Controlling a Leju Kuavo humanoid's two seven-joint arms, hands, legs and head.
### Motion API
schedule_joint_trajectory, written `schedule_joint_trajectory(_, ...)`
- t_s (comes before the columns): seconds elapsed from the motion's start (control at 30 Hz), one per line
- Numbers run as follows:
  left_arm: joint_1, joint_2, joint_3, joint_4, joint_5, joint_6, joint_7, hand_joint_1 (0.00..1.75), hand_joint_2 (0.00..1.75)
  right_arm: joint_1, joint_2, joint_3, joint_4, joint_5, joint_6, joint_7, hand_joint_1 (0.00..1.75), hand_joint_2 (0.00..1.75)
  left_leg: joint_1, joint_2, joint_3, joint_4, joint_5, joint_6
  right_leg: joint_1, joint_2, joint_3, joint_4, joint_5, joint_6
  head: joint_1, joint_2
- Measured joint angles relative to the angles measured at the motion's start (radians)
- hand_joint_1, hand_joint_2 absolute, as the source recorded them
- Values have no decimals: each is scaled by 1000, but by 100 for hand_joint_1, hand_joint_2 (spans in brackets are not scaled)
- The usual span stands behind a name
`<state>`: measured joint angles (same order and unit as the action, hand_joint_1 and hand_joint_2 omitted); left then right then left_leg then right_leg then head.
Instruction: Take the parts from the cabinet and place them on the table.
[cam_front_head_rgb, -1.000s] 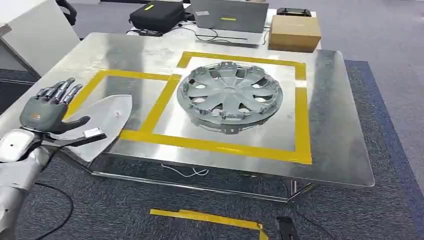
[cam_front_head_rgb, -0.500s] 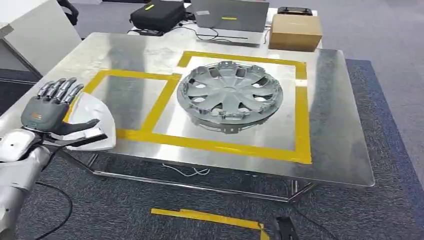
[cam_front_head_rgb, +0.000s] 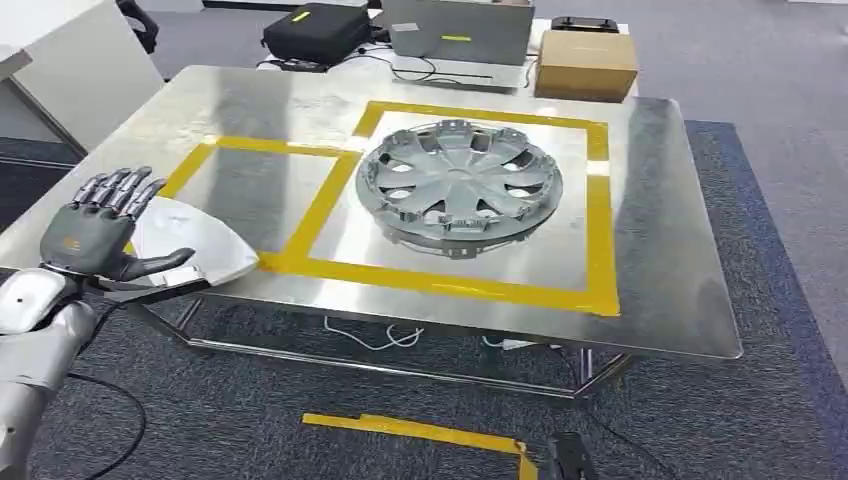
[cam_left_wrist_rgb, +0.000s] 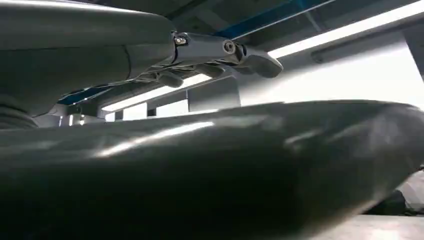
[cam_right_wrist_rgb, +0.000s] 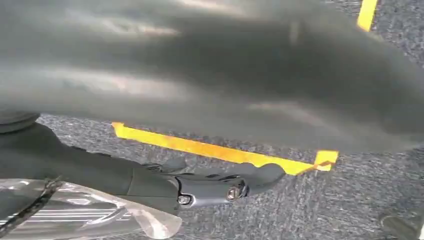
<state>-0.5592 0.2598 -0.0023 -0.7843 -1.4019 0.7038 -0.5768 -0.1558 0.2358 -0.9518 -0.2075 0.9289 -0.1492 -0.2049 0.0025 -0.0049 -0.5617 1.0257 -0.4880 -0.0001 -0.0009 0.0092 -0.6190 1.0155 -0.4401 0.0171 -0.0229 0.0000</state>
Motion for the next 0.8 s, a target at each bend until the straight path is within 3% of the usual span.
schedule_joint_trajectory(0.03,0,-1,0,-1,2,0,-3,0,0,1,0,0,0,2,0,0,0,0,3,2,-5,-9,10,12,1,1,-5,1,4,7,-2,0)
schedule_joint_trajectory(0.07,-1,-1,1,-2,6,0,-6,0,0,0,0,0,0,3,0,0,0,0,6,6,-10,-12,20,21,-2,0,-18,15,-23,10,0,0)
schedule_joint_trajectory(0.1,-1,-2,2,-8,10,0,-9,0,0,0,0,0,0,6,0,1,0,0,6,7,-20,-13,28,30,-2,-2,-40,64,-78,13,2,0)
schedule_joint_trajectory(0.17,2,-2,3,-13,11,0,-15,0,0,-1,0,0,0,9,0,2,0,0,4,8,-42,-12,43,34,-2,-2,-89,221,-174,17,1,0)
schedule_joint_trajectory(0.2,4,-3,4,-16,12,0,-17,0,0,-1,0,0,0,10,0,2,0,0,3,9,-53,-11,51,34,-2,-2,-107,286,-203,18,1,0)
schedule_joint_trajectory(0.23,9,-4,6,-18,14,0,-20,0,0,-1,0,0,0,11,0,3,0,0,1,9,-64,-11,59,33,-2,-2,-108,315,-206,18,2,0)
schedule_joint_trajectory(0.27,15,-6,11,-23,15,0,-23,0,0,-1,-1,0,0,12,0,5,0,0,1,10,-74,-11,67,31,-2,-2,-86,299,-186,16,1,0)
schedule_joint_trajectory(0.3,21,-8,17,-29,16,0,-28,0,0,-1,-2,0,0,14,0,5,0,0,1,10,-84,-10,75,30,-1,-2,-44,244,-151,13,1,0)
schedule_joint_trajectory(0.33,26,-11,23,-39,20,0,-34,0,0,-3,-2,0,0,16,1,6,0,0,1,10,-94,-10,83,27,-1,-2,19,152,-113,10,2,0)
schedule_joint_trajectory(0.37,30,-15,32,-54,22,0,-42,0,0,-5,-3,0,0,18,3,8,0,0,1,10,-101,-8,91,23,-1,-2,85,56,-100,5,2,0)
schedule_joint_trajectory(0.4,35,-18,40,-67,25,0,-47,0,0,-9,-3,1,0,20,4,11,0,0,-3,9,-106,-7,96,17,2,-2,131,-12,-120,4,2,0)
schedule_joint_trajectory(0.43,38,-20,50,-79,29,1,-52,0,0,-12,-3,1,0,22,4,16,0,0,-4,10,-108,-6,106,13,2,-1,141,-28,-118,2,-2,0)
schedule_joint_trajectory(0.5,50,-28,62,-100,26,1,-61,0,0,-12,-4,2,0,29,6,24,0,0,-1,10,-108,-13,125,3,5,0,130,-23,-107,-3,3,0)
schedule_joint_trajectory(0.53,60,-31,69,-112,26,1,-67,0,0,-10,-5,2,0,30,7,25,0,0,-3,9,-109,-18,135,-5,4,-1,112,-27,-95,-13,2,0)
schedule_joint_trajectory(0.57,69,-32,73,-119,26,2,-69,0,0,-10,-6,2,0,33,8,27,0,0,2,8,-118,-12,120,-9,-4,-5,115,-33,-80,-24,4,0)
schedule_joint_trajectory(0.6,77,-32,79,-126,26,2,-71,0,0,-12,-6,2,0,36,9,33,0,0,2,7,-134,22,62,-14,-2,-5,102,-33,-69,-35,-2,0)
schedule_joint_trajectory(0.67,94,-36,90,-140,27,2,-76,0,0,-11,-7,2,0,39,10,36,0,0,6,7,-167,173,-57,-23,1,-7,74,-32,-44,-41,-4,0)
schedule_joint_trajectory(0.7,104,-38,94,-145,29,2,-79,0,0,-10,-8,2,0,40,12,37,0,0,7,7,-180,245,-90,-26,2,-7,61,-31,-35,-41,-5,0)
schedule_joint_trajectory(0.73,119,-40,98,-151,31,2,-84,0,0,-9,-8,2,0,42,14,37,0,0,7,7,-181,296,-99,-27,3,-7,45,-29,-24,-40,-5,0)
schedule_joint_trajectory(0.77,133,-42,103,-158,33,2,-89,0,0,-8,-9,2,0,45,15,39,0,0,8,7,-164,300,-82,-27,3,-7,29,-27,-14,-39,-5,0)
schedule_joint_trajectory(0.8,143,-43,105,-165,37,2,-93,0,0,-7,-9,2,0,45,15,40,0,0,8,7,-127,262,-49,-27,3,-6,12,-24,-3,-36,-5,0)
